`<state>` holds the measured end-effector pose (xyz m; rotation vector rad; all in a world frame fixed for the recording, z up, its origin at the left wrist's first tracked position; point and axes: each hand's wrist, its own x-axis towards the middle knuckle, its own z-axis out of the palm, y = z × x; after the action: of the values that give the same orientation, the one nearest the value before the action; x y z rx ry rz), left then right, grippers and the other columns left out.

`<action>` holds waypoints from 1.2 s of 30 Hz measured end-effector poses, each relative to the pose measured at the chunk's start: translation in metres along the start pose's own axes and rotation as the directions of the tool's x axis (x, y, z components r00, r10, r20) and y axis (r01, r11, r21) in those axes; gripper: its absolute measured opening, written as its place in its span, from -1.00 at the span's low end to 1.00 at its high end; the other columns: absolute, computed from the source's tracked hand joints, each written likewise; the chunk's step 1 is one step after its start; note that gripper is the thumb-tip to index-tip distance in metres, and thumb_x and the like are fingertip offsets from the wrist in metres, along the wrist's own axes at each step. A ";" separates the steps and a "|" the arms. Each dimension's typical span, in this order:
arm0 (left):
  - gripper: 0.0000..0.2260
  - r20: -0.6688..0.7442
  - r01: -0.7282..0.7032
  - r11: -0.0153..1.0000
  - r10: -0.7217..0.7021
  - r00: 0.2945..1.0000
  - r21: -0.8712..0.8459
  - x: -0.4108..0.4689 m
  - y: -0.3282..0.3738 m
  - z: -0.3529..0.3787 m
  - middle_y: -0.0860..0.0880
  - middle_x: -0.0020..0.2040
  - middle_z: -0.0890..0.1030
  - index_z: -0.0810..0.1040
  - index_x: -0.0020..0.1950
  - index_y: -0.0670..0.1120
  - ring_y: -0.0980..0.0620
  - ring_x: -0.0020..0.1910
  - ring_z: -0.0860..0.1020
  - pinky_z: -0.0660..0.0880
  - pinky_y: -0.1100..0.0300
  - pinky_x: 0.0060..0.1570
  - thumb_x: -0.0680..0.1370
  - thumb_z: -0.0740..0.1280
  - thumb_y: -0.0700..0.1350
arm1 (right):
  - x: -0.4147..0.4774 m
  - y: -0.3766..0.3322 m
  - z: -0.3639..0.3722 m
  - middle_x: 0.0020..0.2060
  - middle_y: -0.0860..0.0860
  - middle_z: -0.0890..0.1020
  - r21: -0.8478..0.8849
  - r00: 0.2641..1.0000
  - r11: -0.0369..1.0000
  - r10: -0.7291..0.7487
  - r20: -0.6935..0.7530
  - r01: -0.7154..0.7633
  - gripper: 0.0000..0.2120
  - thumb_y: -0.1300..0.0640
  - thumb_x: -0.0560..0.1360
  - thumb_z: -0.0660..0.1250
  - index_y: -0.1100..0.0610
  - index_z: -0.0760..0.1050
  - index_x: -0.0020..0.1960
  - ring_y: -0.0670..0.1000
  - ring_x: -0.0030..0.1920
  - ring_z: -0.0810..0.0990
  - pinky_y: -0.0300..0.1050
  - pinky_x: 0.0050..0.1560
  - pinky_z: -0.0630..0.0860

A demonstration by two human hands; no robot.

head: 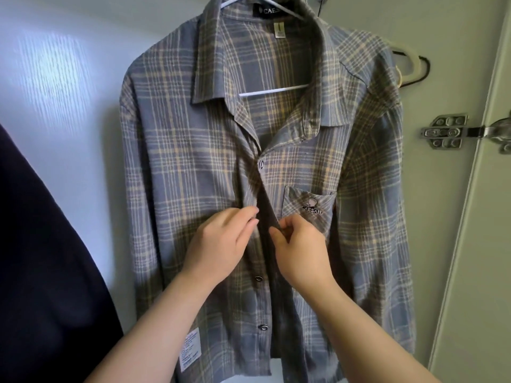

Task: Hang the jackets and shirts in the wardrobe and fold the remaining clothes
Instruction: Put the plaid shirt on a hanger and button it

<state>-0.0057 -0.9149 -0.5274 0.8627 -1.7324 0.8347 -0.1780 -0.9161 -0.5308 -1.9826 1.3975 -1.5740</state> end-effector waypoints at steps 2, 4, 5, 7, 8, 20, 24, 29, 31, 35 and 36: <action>-0.86 0.013 0.021 0.999 -0.020 1.000 -0.031 0.000 0.003 -0.003 -0.01 -0.05 0.69 0.59 0.18 -0.12 0.05 -0.11 0.64 0.61 0.18 -0.14 0.62 0.39 -0.18 | -0.001 0.001 0.000 -0.30 -0.09 0.55 -0.016 1.000 1.000 -0.003 0.001 0.003 -0.79 0.01 0.59 0.35 -0.02 0.41 -0.18 -0.10 -0.29 0.49 -0.17 -0.32 0.34; -0.87 0.022 0.034 0.998 -0.033 0.999 -0.054 0.002 0.007 -0.008 0.01 -0.16 0.65 0.50 0.13 -0.10 0.05 -0.23 0.61 0.56 0.21 -0.29 0.61 0.39 -0.20 | 0.000 0.002 -0.001 -0.27 -0.08 0.56 -0.027 1.000 1.000 -0.002 -0.007 0.002 -0.80 0.00 0.59 0.35 -0.03 0.41 -0.17 -0.08 -0.27 0.50 -0.12 -0.29 0.39; -0.89 0.050 0.025 0.998 -0.022 0.999 -0.055 0.002 0.010 -0.010 0.02 -0.19 0.63 0.47 0.11 -0.08 0.06 -0.27 0.59 0.52 0.23 -0.33 0.62 0.35 -0.19 | 0.001 0.002 -0.002 -0.26 -0.08 0.57 -0.028 1.000 1.000 -0.001 -0.011 0.001 -0.81 0.00 0.59 0.36 -0.03 0.42 -0.16 -0.08 -0.26 0.51 -0.11 -0.27 0.42; -0.94 0.146 0.004 0.999 0.004 0.989 -0.054 0.002 0.014 -0.012 0.03 -0.20 0.62 0.47 0.11 -0.07 0.06 -0.27 0.58 0.53 0.21 -0.33 0.64 0.28 -0.17 | 0.000 0.003 -0.003 -0.25 -0.08 0.57 -0.027 1.000 1.000 -0.002 -0.011 0.001 -0.83 0.00 0.58 0.36 -0.03 0.44 -0.15 -0.07 -0.22 0.53 -0.10 -0.22 0.46; -0.92 0.197 0.030 0.998 -0.017 0.980 -0.063 0.001 0.016 -0.012 0.04 -0.18 0.63 0.50 0.12 -0.07 0.07 -0.23 0.58 0.54 0.19 -0.29 0.64 0.26 -0.17 | 0.000 0.003 -0.003 -0.24 -0.07 0.58 -0.029 1.000 1.000 -0.001 -0.006 0.001 -0.84 0.00 0.58 0.36 -0.02 0.44 -0.14 -0.06 -0.21 0.53 -0.11 -0.21 0.46; -0.72 0.474 0.454 0.870 -0.322 0.820 -0.194 -0.001 0.018 -0.012 0.22 -0.02 0.60 0.50 0.25 0.24 0.30 0.03 0.58 0.46 0.46 -0.08 0.64 0.23 -0.10 | -0.010 0.000 -0.011 -0.29 -0.09 0.56 -0.004 0.998 1.000 -0.025 0.062 0.026 -0.89 0.11 0.56 0.40 0.03 0.48 -0.10 -0.13 -0.28 0.47 -0.28 -0.28 0.32; -0.77 0.456 0.460 0.866 -0.335 0.825 -0.197 0.004 0.019 -0.013 0.20 -0.10 0.64 0.55 0.23 0.16 0.30 -0.02 0.60 0.47 0.45 -0.07 0.70 0.18 -0.10 | -0.016 -0.002 -0.013 -0.29 -0.11 0.57 0.028 0.998 0.999 -0.042 0.036 0.041 -0.82 0.10 0.55 0.42 -0.05 0.45 -0.16 -0.16 -0.26 0.51 -0.36 -0.27 0.37; -0.83 0.469 0.507 0.817 -0.346 0.812 -0.275 0.008 0.025 -0.014 0.20 -0.19 0.66 0.51 0.10 0.14 0.25 -0.13 0.65 0.51 0.41 -0.13 0.68 0.24 -0.15 | -0.021 -0.006 -0.011 -0.30 -0.13 0.61 0.086 0.998 0.995 -0.049 0.029 0.047 -0.91 0.14 0.52 0.38 -0.03 0.54 -0.13 -0.20 -0.18 0.56 -0.42 -0.22 0.41; -0.84 0.492 0.502 0.816 -0.325 0.807 -0.285 0.011 0.027 -0.016 0.23 -0.18 0.67 0.45 0.06 0.14 0.23 -0.15 0.65 0.51 0.38 -0.14 0.68 0.25 -0.15 | -0.022 -0.007 -0.010 -0.30 -0.13 0.62 0.121 0.999 0.992 -0.041 0.031 0.037 -0.91 0.13 0.52 0.37 -0.04 0.57 -0.13 -0.18 -0.17 0.58 -0.40 -0.21 0.43; -0.81 0.513 0.510 0.800 -0.308 0.802 -0.318 0.017 0.026 -0.020 0.15 -0.22 0.69 0.39 0.03 0.13 0.17 -0.18 0.66 0.58 0.16 -0.08 0.67 0.25 -0.18 | -0.022 -0.010 -0.009 -0.30 -0.14 0.63 0.175 1.000 0.985 -0.009 0.012 0.007 -0.92 0.12 0.52 0.41 -0.04 0.57 -0.13 -0.21 -0.18 0.58 -0.42 -0.20 0.41; -0.81 0.521 0.516 0.794 -0.307 0.797 -0.322 0.018 0.026 -0.021 0.13 -0.23 0.69 0.39 0.02 0.13 0.16 -0.20 0.67 0.58 0.16 -0.09 0.67 0.25 -0.18 | -0.022 -0.010 -0.009 -0.30 -0.14 0.64 0.198 1.000 0.980 0.006 0.013 -0.009 -0.93 0.12 0.51 0.42 -0.03 0.58 -0.12 -0.22 -0.19 0.58 -0.42 -0.20 0.41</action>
<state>-0.0224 -0.8868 -0.5082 1.1150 -1.9004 -0.0982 -0.1792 -0.8906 -0.5341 -1.8651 1.1910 -1.6251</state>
